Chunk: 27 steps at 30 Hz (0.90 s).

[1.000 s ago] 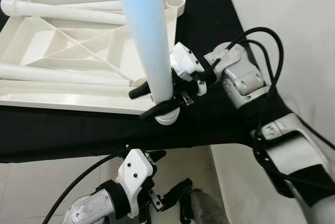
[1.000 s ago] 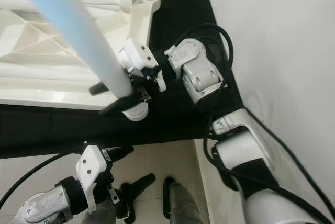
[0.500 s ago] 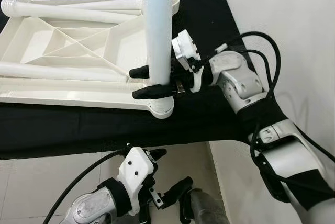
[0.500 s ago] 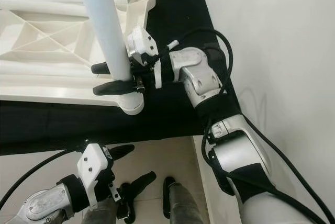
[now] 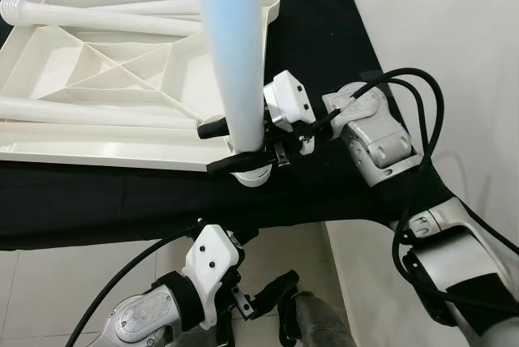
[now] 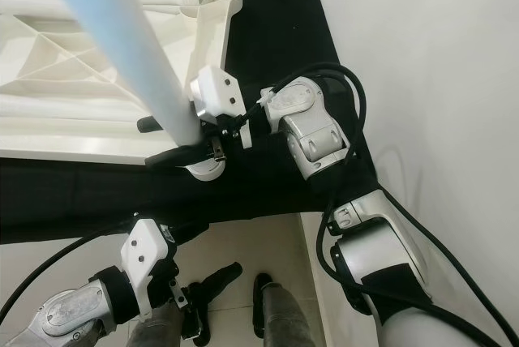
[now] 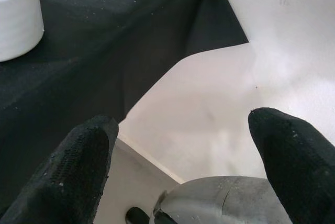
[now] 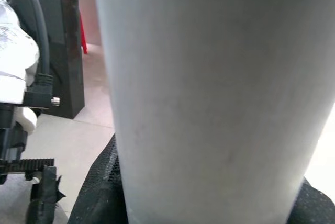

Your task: Building children table

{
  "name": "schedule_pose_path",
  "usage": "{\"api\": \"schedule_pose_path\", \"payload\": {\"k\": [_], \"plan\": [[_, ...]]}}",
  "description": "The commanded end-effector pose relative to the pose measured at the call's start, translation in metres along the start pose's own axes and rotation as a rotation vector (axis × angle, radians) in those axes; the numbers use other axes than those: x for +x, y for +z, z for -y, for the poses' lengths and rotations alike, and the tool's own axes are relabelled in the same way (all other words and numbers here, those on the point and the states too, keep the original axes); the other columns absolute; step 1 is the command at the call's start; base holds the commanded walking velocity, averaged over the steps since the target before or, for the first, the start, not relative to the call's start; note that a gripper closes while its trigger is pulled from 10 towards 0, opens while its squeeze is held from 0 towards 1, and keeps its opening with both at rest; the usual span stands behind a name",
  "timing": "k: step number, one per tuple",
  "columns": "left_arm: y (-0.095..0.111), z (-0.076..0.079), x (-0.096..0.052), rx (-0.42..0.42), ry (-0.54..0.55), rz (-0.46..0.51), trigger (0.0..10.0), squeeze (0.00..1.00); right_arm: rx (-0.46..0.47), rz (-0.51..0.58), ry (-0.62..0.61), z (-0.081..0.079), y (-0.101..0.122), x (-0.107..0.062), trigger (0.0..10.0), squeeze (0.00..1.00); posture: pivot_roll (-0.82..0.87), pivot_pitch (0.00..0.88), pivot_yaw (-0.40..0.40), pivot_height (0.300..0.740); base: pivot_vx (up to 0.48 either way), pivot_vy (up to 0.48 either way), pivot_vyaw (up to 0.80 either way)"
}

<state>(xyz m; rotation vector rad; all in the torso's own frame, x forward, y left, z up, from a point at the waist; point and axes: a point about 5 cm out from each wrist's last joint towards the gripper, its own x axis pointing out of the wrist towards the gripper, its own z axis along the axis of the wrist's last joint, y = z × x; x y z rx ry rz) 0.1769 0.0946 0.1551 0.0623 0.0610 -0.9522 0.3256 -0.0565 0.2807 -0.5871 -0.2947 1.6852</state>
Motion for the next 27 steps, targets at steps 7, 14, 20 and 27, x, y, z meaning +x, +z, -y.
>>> {"api": "schedule_pose_path", "payload": {"k": [7,14,20,27], "plan": [[-0.007,0.003,0.0,-0.029,-0.008,-0.018,10.0,0.0,0.221,-0.079,-0.013,-0.01,-0.032,0.002,10.0,0.0,0.12,0.384,0.0,0.74,0.0,0.0,0.0],[-0.008,0.003,0.0,-0.03,-0.01,-0.018,10.0,0.0,0.31,-0.049,-0.111,-0.001,-0.032,0.001,10.0,0.0,0.12,0.381,0.001,0.74,0.0,0.0,0.0],[-0.008,0.004,0.0,-0.032,-0.012,-0.018,10.0,0.0,0.318,-0.057,-0.138,-0.003,-0.036,0.0,10.0,0.0,0.12,0.38,0.002,0.74,0.0,0.0,0.0],[-0.008,0.003,0.0,-0.033,-0.013,-0.019,10.0,0.0,0.322,-0.087,-0.184,-0.01,-0.041,0.002,10.0,0.0,0.12,0.382,0.006,0.74,0.0,0.0,0.0]]}}
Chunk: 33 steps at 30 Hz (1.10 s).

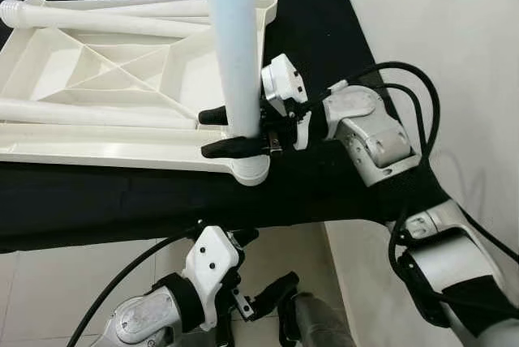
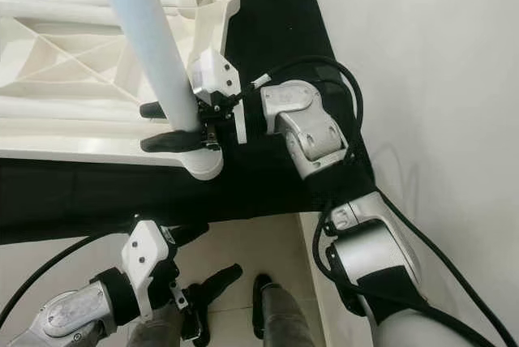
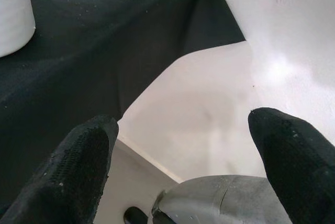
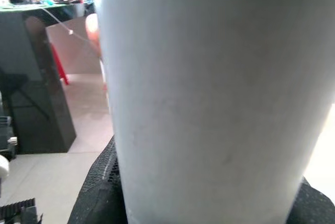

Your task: Building children table

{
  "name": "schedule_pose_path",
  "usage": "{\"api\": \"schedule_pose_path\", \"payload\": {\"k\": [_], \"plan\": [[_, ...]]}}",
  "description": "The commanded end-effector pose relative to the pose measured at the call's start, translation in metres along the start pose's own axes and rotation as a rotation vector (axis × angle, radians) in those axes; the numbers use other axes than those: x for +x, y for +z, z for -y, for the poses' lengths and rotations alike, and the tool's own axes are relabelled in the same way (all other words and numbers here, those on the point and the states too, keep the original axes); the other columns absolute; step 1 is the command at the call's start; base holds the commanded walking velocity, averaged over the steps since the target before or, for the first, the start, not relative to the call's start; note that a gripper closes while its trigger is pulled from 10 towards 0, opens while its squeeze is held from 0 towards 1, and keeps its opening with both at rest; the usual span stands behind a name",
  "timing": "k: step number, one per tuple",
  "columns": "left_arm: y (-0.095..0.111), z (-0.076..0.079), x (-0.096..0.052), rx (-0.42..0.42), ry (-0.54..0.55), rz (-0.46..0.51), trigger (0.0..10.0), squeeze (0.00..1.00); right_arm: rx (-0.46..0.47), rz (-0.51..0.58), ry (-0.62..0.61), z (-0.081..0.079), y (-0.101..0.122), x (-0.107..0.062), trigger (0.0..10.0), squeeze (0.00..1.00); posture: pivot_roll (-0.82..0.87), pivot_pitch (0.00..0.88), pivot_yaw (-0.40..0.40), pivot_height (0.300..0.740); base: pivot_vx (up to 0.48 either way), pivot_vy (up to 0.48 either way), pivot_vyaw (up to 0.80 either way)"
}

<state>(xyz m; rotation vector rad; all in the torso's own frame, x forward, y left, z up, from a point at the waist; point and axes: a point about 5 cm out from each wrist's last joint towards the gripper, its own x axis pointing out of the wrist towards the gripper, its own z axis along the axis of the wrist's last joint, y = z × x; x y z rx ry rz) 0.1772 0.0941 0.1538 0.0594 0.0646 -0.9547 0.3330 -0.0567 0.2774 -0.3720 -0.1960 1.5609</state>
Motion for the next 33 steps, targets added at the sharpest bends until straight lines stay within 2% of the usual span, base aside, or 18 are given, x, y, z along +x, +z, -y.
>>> {"api": "schedule_pose_path", "payload": {"k": [1,6,7,8,10,11,13,14,15,16,18,19,23,28,33], "plan": [[-0.007,0.003,-0.001,-0.029,-0.01,-0.017,10.0,0.0,0.114,-0.141,-0.058,-0.009,-0.038,0.001,10.0,0.0,0.11,0.383,0.006,0.74,0.0,0.0,0.0],[-0.007,0.003,-0.001,-0.029,-0.011,-0.017,10.0,0.0,0.131,-0.156,-0.127,-0.011,-0.041,0.005,10.0,0.0,0.11,0.383,0.001,0.74,0.0,0.0,0.0],[-0.007,0.003,-0.001,-0.029,-0.011,-0.018,10.0,0.0,0.137,-0.165,-0.159,-0.011,-0.043,0.005,10.0,0.0,0.11,0.383,0.001,0.74,0.0,0.0,0.0],[-0.008,0.003,-0.001,-0.028,-0.01,-0.018,10.0,0.0,0.162,-0.195,-0.262,-0.01,-0.047,0.002,10.0,0.0,0.1,0.378,-0.007,0.74,0.0,0.0,0.0],[-0.008,0.003,-0.001,-0.028,-0.01,-0.018,10.0,0.0,0.162,-0.195,-0.262,-0.01,-0.047,0.002,10.0,0.0,0.1,0.378,-0.007,0.74,0.0,0.0,0.0],[-0.008,0.003,-0.001,-0.027,-0.01,-0.019,10.0,0.0,0.178,-0.218,-0.333,-0.01,-0.05,-0.001,10.0,0.0,0.1,0.377,-0.008,0.74,0.0,0.0,0.0],[-0.008,0.003,-0.001,-0.027,-0.01,-0.019,10.0,0.0,0.178,-0.218,-0.333,-0.01,-0.05,-0.001,10.0,0.0,0.1,0.377,-0.008,0.74,0.0,0.0,0.0],[-0.009,0.002,-0.001,-0.028,-0.009,-0.019,10.0,0.0,0.235,-0.269,-0.545,-0.016,-0.06,-0.004,10.0,0.0,0.07,0.373,-0.011,0.74,0.0,0.0,0.0],[-0.009,0.001,-0.001,-0.031,-0.008,-0.018,10.0,0.0,0.272,-0.296,-0.795,-0.031,-0.069,-0.007,10.0,0.0,0.06,0.368,-0.013,0.74,0.0,0.0,0.0],[-0.009,0.001,-0.001,-0.031,-0.008,-0.018,10.0,0.0,0.272,-0.296,-0.795,-0.031,-0.069,-0.007,10.0,0.0,0.06,0.368,-0.013,0.74,0.0,0.0,0.0],[-0.01,-0.003,0.002,-0.037,-0.009,-0.011,10.0,0.0,0.342,-0.305,-1.106,-0.071,-0.079,-0.007,10.0,0.0,0.05,0.356,-0.004,0.74,0.0,0.0,0.0],[-0.01,-0.003,0.003,-0.037,-0.01,-0.01,10.0,0.0,0.353,-0.304,-1.11,-0.075,-0.082,-0.004,10.0,0.0,0.05,0.356,-0.004,0.74,0.0,0.0,0.0],[-0.011,-0.006,0.005,-0.034,-0.01,-0.009,10.0,0.0,0.324,-0.314,-1.131,-0.075,-0.085,-0.002,10.0,0.0,0.06,0.341,-0.001,0.74,0.0,0.0,0.0],[-0.013,-0.012,0.008,-0.017,0.011,-0.004,10.0,0.0,0.341,-0.306,-1.155,-0.065,-0.09,0.004,10.0,0.0,0.07,0.301,-0.003,0.74,0.0,0.0,0.0],[-0.01,-0.028,0.011,-0.008,0.085,0.04,10.0,0.0,0.334,-0.326,-1.23,-0.059,-0.086,0.004,10.0,0.0,0.07,0.255,-0.008,0.74,0.0,0.0,0.0]]}}
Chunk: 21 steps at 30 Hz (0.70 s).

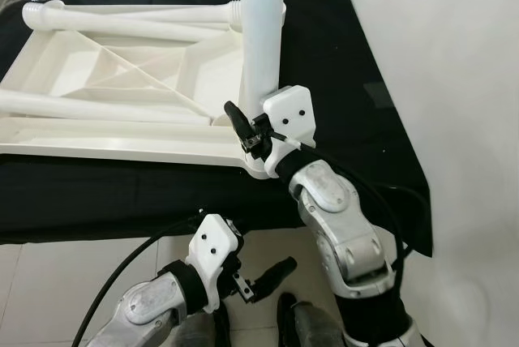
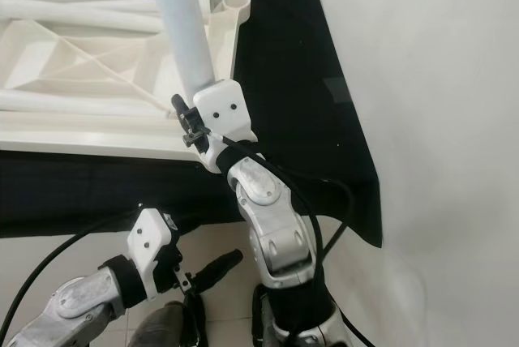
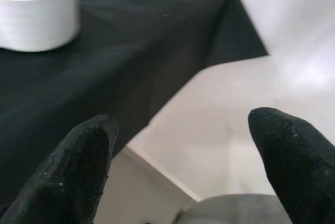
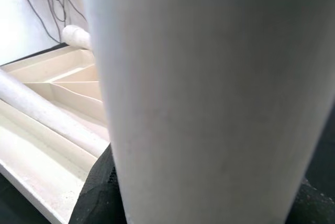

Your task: Building children table

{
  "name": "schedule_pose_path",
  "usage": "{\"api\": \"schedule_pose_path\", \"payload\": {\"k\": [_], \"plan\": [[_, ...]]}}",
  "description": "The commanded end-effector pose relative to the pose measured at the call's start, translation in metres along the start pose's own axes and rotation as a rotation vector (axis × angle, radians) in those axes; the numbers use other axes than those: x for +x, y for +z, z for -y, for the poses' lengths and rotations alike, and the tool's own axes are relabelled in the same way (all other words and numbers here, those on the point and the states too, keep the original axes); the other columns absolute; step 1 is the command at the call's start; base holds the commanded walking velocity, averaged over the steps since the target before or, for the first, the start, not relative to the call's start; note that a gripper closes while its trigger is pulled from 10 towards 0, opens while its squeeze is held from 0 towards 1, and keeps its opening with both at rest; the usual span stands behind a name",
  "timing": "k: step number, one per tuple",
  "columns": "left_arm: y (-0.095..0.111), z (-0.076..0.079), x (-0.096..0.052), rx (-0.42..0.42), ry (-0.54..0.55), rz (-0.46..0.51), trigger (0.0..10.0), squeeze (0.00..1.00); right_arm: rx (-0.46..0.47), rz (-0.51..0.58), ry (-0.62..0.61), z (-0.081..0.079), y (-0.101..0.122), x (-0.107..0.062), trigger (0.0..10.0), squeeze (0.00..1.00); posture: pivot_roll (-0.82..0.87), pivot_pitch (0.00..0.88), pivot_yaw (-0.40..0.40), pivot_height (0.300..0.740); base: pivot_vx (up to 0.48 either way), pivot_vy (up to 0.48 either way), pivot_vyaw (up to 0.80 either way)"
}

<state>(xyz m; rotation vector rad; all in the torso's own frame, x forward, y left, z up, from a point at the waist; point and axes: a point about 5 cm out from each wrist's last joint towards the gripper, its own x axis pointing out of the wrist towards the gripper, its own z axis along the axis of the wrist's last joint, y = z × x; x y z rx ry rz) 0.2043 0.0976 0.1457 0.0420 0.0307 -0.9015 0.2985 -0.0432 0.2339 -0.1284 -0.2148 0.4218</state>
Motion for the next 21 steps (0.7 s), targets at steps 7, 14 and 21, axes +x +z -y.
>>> {"api": "schedule_pose_path", "payload": {"k": [7,14,21], "plan": [[-0.002,-0.004,-0.003,-0.005,0.032,0.004,10.0,0.0,0.021,-0.32,-0.105,0.012,-0.06,-0.01,10.0,0.0,0.07,0.255,-0.008,0.74,0.0,0.0,0.0],[0.065,-0.041,-0.03,0.069,0.068,0.174,10.0,0.0,0.008,-0.329,-0.149,0.023,-0.066,-0.009,10.0,0.0,0.1,0.206,-0.005,0.74,0.0,0.0,0.0],[0.169,-0.064,-0.04,0.239,0.039,0.486,10.0,0.0,0.032,-0.336,-0.164,0.024,-0.071,-0.005,10.0,0.0,0.09,0.188,0.0,0.74,0.0,0.0,0.0]]}}
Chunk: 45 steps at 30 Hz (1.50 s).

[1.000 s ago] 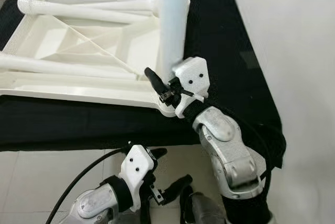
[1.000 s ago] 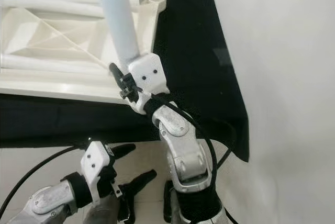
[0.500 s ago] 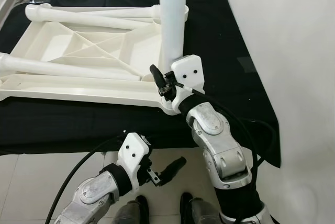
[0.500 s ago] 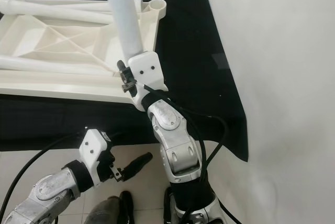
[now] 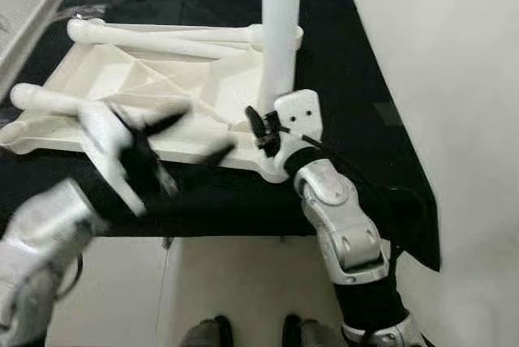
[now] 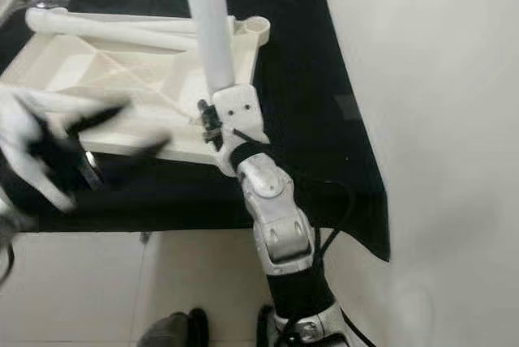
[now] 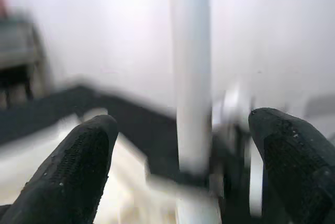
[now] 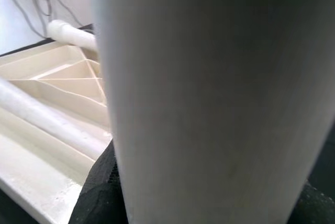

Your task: Building children table

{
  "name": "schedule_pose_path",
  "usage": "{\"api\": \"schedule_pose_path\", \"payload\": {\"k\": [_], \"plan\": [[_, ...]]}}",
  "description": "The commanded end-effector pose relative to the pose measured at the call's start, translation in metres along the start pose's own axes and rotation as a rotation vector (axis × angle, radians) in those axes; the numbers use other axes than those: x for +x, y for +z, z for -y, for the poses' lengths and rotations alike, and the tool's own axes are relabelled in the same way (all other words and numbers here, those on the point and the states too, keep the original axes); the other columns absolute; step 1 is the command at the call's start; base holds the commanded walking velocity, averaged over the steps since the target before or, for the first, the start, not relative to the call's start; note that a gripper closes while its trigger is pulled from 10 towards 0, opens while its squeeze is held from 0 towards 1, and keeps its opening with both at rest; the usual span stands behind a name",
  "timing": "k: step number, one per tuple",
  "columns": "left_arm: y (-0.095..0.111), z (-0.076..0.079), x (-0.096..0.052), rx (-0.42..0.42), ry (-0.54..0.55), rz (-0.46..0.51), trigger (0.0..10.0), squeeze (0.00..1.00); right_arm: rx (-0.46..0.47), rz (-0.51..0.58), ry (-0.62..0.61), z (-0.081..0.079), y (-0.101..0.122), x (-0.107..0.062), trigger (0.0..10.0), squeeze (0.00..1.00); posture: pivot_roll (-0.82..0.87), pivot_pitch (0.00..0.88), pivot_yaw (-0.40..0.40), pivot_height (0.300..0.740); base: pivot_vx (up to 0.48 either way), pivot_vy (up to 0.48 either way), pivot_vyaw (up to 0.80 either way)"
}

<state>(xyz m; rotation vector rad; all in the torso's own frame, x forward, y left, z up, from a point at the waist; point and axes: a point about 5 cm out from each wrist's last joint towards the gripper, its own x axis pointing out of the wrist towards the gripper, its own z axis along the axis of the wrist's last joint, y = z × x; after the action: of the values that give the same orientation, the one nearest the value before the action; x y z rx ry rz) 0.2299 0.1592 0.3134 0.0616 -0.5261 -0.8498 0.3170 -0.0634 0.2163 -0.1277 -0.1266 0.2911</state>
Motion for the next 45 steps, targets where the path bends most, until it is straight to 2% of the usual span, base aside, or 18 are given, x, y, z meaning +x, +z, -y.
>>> {"api": "schedule_pose_path", "payload": {"k": [1,2,4,5,7,8,9,10,12,14,15,18,23,25,28,32,33,45], "plan": [[0.003,-0.003,0.001,-0.014,0.001,0.009,10.0,0.0,0.012,-0.242,-0.04,0.003,-0.049,-0.005,10.0,0.0,0.09,0.188,0.0,0.74,0.0,0.0,0.0],[0.017,-0.01,0.022,0.003,-0.022,0.087,10.0,0.0,0.02,-0.238,-0.036,-0.001,-0.048,-0.005,10.0,0.0,0.08,0.184,0.001,0.74,0.0,0.0,0.0],[0.017,-0.01,0.022,0.003,-0.022,0.087,10.0,0.0,0.02,-0.238,-0.036,-0.001,-0.048,-0.005,10.0,0.0,0.08,0.184,0.001,0.74,0.0,0.0,0.0],[0.02,-0.013,0.036,-0.009,-0.043,0.121,10.0,0.0,0.023,-0.237,-0.032,-0.004,-0.049,-0.005,10.0,0.0,0.08,0.18,0.006,0.74,0.0,0.0,0.0],[0.021,-0.014,0.041,-0.015,-0.052,0.131,10.0,0.0,0.025,-0.238,-0.031,-0.005,-0.049,-0.005,10.0,0.0,0.08,0.18,0.006,0.74,0.0,0.0,0.0],[0.02,-0.017,0.048,-0.019,-0.053,0.12,10.0,0.15,0.027,-0.236,-0.028,-0.006,-0.049,-0.005,10.0,0.0,0.08,0.178,0.011,0.74,0.0,0.0,0.0],[0.02,-0.017,0.048,-0.019,-0.053,0.12,10.0,0.15,0.027,-0.236,-0.028,-0.006,-0.049,-0.005,10.0,0.0,0.08,0.178,0.011,0.74,0.0,0.0,0.0],[0.014,-0.021,0.059,-0.045,-0.043,0.074,10.0,1.0,0.03,-0.231,-0.026,-0.007,-0.048,-0.005,10.0,0.0,0.08,0.177,0.015,0.74,0.0,0.0,0.0],[0.005,-0.031,0.082,-0.059,0.0,-0.001,10.0,1.0,0.037,-0.222,-0.023,-0.008,-0.047,-0.004,10.0,0.0,0.08,0.173,0.019,0.74,0.0,0.0,0.0],[0.002,-0.035,0.092,-0.086,0.019,-0.018,10.0,1.0,0.04,-0.219,-0.022,-0.008,-0.046,-0.004,10.0,0.0,0.07,0.172,0.021,0.74,0.0,0.0,0.0],[-0.002,-0.038,0.101,-0.105,0.027,-0.039,10.0,0.0,0.044,-0.216,-0.017,-0.009,-0.045,-0.003,10.0,0.0,0.07,0.172,0.026,0.74,0.0,0.0,0.0],[-0.011,-0.043,0.115,-0.173,0.037,-0.087,10.0,0.0,0.05,-0.21,-0.012,-0.012,-0.044,-0.003,10.0,0.0,0.06,0.172,0.038,0.74,0.0,0.0,0.0],[-0.026,-0.035,0.126,-0.257,-0.014,-0.134,10.0,0.0,0.06,-0.195,-0.011,-0.015,-0.039,-0.003,10.0,0.0,0.05,0.178,0.047,0.74,0.0,0.0,0.0],[-0.03,-0.031,0.127,-0.261,-0.049,-0.153,10.0,0.0,0.062,-0.192,-0.01,-0.016,-0.038,-0.003,10.0,0.0,0.05,0.18,0.049,0.74,0.0,0.0,0.0],[-0.034,-0.014,0.133,-0.25,-0.19,-0.193,10.0,0.0,0.069,-0.185,-0.008,-0.017,-0.037,-0.003,10.0,0.0,0.06,0.183,0.051,0.74,0.0,0.0,0.0],[-0.033,-0.008,0.136,-0.216,-0.252,-0.211,10.0,0.0,0.07,-0.184,-0.007,-0.018,-0.037,-0.003,10.0,0.0,0.06,0.185,0.052,0.74,0.0,0.0,0.0],[-0.032,-0.006,0.137,-0.201,-0.268,-0.217,0.0,0.0,0.07,-0.183,-0.007,-0.018,-0.036,-0.003,10.0,0.0,0.06,0.184,0.051,0.74,0.0,0.0,0.0],[-0.013,-0.006,0.143,-0.133,-0.267,-0.149,0.0,0.0,0.075,-0.18,0.004,-0.021,-0.036,-0.003,10.0,0.0,0.06,0.185,0.045,0.74,0.0,0.0,0.0]]}}
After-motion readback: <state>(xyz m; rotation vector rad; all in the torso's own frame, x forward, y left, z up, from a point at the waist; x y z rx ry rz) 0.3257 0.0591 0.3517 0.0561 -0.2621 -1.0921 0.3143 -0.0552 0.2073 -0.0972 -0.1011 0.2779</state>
